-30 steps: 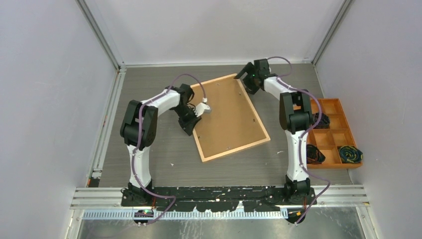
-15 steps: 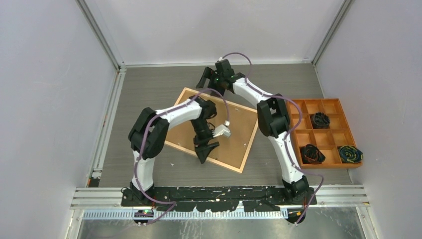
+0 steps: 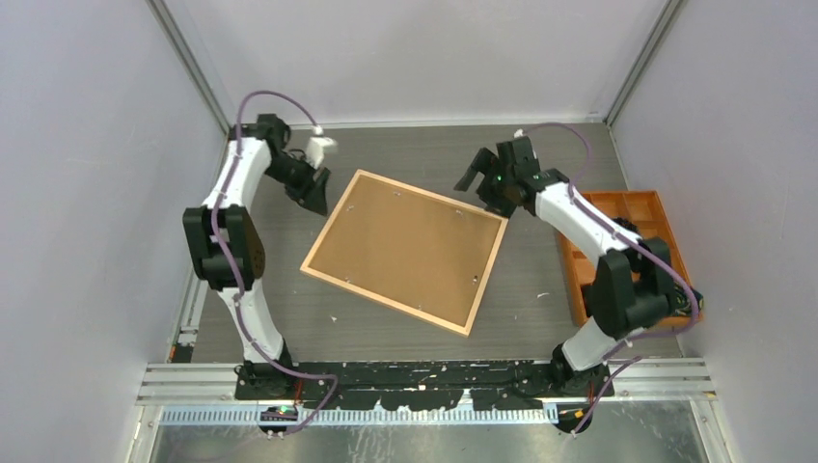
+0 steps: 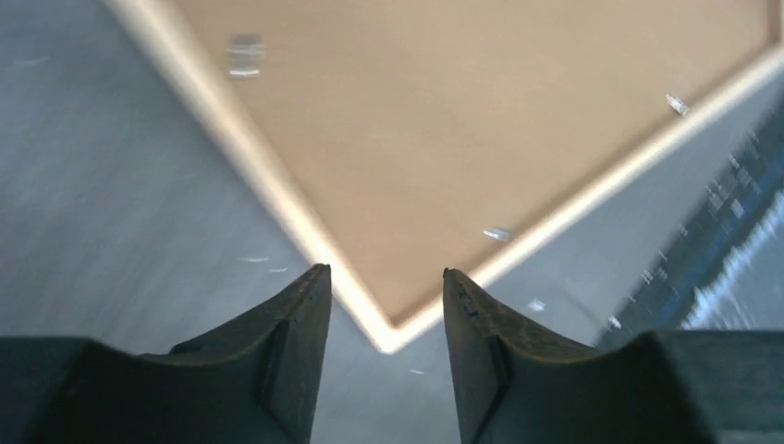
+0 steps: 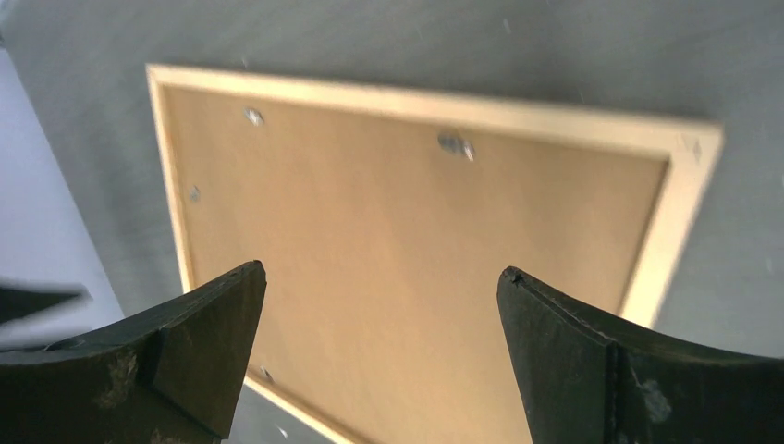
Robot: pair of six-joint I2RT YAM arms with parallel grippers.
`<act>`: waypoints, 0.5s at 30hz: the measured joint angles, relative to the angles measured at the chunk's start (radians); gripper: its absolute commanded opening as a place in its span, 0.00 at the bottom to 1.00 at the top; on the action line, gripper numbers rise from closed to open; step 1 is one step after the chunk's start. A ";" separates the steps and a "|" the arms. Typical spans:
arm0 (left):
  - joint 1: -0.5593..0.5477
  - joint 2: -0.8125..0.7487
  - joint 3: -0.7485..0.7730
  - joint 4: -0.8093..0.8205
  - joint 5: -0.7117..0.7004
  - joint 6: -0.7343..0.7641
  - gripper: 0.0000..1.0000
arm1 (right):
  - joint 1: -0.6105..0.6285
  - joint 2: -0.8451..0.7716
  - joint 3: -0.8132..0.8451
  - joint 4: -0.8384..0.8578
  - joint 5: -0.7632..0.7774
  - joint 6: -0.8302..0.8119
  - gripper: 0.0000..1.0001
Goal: Put the photo into the frame
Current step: Adjust the photo frame at the center of the board.
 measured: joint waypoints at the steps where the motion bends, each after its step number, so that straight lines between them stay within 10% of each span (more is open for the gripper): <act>1: 0.047 0.040 0.048 0.011 0.000 -0.024 0.43 | 0.007 -0.044 -0.050 0.001 0.005 0.010 1.00; 7: 0.220 0.248 0.147 0.129 -0.006 -0.145 0.35 | 0.021 -0.235 -0.338 0.000 0.015 0.087 1.00; 15: 0.176 0.274 -0.011 0.216 -0.015 -0.188 0.31 | 0.011 -0.274 -0.505 -0.005 0.033 0.150 1.00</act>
